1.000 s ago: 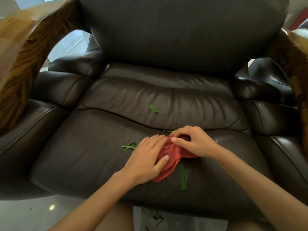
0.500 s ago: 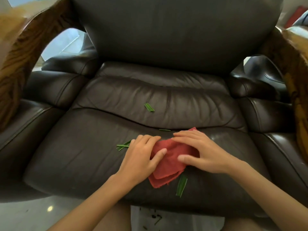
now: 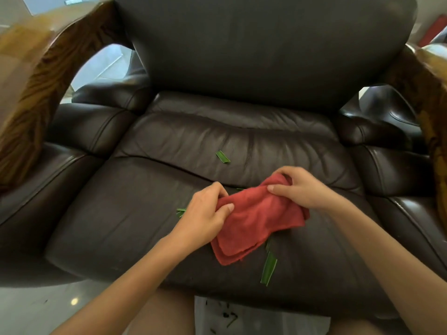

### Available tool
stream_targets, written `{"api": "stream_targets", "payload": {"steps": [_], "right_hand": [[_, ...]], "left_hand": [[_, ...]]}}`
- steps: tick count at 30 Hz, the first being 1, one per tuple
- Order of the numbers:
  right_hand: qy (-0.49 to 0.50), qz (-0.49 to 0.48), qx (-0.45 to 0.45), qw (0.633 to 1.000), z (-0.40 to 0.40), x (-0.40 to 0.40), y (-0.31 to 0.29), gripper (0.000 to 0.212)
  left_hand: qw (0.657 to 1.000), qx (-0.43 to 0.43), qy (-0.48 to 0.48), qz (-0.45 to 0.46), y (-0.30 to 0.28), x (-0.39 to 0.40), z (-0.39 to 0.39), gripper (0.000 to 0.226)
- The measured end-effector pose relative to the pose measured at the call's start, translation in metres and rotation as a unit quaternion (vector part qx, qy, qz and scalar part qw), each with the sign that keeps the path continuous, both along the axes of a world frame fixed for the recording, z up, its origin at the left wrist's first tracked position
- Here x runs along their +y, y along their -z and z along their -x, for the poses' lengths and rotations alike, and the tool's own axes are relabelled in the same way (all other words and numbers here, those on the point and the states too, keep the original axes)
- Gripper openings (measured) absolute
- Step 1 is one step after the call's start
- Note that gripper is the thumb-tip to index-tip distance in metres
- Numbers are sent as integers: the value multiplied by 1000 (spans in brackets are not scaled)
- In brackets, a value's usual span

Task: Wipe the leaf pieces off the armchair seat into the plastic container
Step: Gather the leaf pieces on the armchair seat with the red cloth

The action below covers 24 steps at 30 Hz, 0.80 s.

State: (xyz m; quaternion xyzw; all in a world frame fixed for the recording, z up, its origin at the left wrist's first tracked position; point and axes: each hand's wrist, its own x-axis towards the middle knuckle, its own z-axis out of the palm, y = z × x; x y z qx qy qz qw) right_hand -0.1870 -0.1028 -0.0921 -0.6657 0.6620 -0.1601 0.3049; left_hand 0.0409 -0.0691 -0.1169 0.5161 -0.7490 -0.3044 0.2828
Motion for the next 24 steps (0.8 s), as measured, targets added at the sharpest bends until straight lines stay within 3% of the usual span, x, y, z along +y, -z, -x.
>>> {"api": "stream_targets", "payload": {"steps": [3, 6, 10, 12, 15, 17, 24], "right_hand": [[-22, 29, -59, 998, -27, -22, -19, 19], [-46, 63, -51, 996, -73, -52, -25, 33], [-95, 39, 10, 995, -146, -73, 2, 66], [-124, 26, 50, 991, -169, -71, 22, 75], [-134, 80, 94, 983, -173, -63, 39, 66], [-143, 103, 116, 978, -161, -60, 39, 53], [-166, 71, 207, 962, -90, -31, 24, 31]], "left_hand": [[997, 43, -61, -1, -19, -8, -28, 11], [992, 35, -124, 2, -29, -18, -69, 17], [973, -143, -175, -42, -10, -19, -121, 28], [967, -203, -155, -3, 5, -14, -132, 39], [982, -178, -45, 50, 18, -6, -118, 53], [970, -233, 23, 70, 30, -1, -100, 65], [959, -250, 95, 95, 42, 18, -36, 90]]}}
